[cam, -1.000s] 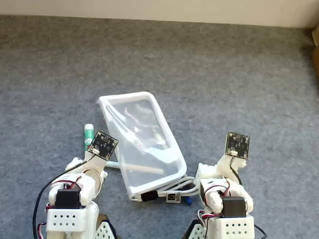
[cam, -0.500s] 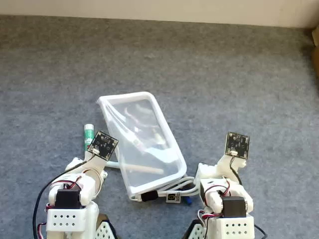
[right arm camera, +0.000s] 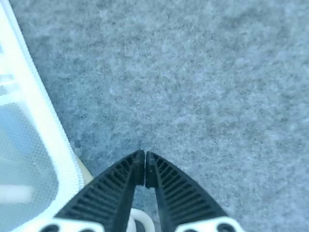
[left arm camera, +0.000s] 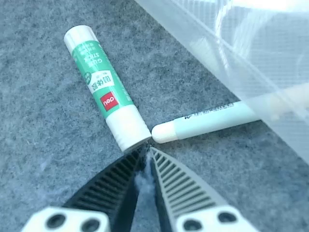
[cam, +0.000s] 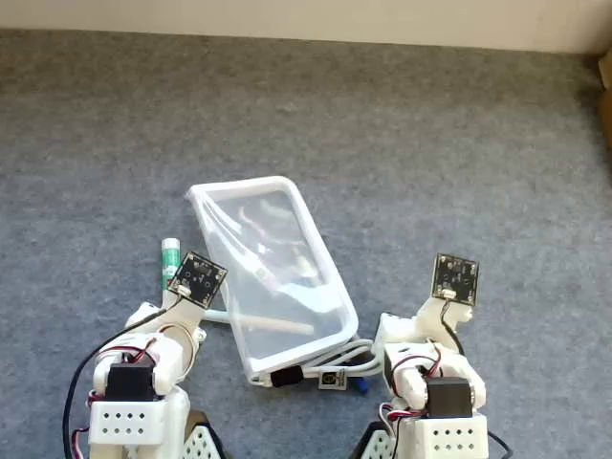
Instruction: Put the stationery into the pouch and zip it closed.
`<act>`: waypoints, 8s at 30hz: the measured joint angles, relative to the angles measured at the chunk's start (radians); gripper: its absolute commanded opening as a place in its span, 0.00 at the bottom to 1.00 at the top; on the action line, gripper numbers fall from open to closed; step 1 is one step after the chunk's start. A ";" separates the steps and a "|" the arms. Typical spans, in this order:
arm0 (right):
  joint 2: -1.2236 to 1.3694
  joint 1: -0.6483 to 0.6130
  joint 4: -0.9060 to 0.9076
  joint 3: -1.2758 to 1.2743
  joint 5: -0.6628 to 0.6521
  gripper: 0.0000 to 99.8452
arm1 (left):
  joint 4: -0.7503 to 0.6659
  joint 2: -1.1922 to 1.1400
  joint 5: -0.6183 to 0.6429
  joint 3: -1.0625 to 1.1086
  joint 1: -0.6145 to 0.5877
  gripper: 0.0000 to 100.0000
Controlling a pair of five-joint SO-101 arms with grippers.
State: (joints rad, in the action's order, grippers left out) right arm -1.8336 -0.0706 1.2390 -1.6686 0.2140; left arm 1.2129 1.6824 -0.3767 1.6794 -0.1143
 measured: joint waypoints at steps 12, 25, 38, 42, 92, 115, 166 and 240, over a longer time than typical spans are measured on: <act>0.000 0.000 0.000 0.000 0.000 0.01 | 0.000 0.000 0.000 0.000 0.000 0.01; 0.000 0.000 0.000 0.000 0.000 0.01 | 0.000 0.000 0.000 0.000 0.000 0.01; 0.000 0.000 0.000 0.000 0.000 0.01 | 0.000 0.000 0.000 0.000 0.000 0.01; 0.000 0.000 0.000 0.000 0.000 0.01 | 0.000 0.000 0.000 0.000 0.000 0.01; 0.008 -0.072 -0.095 0.230 -0.646 0.05 | -0.081 0.135 0.000 -0.006 -0.161 0.01; 0.595 -0.563 0.140 0.509 -0.689 0.00 | -0.124 0.135 0.000 -0.006 -0.301 0.01; 1.129 -0.839 -0.103 0.740 -0.552 0.16 | -0.157 0.135 0.000 -0.006 -0.353 0.01; 1.097 -0.858 -0.249 0.578 -0.551 0.01 | -0.157 0.135 0.000 -0.006 -0.353 0.05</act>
State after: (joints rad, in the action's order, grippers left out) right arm -0.7365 -0.9283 0.9904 -1.0902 -0.3368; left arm 1.0564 1.8174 -0.3767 1.6732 -0.4672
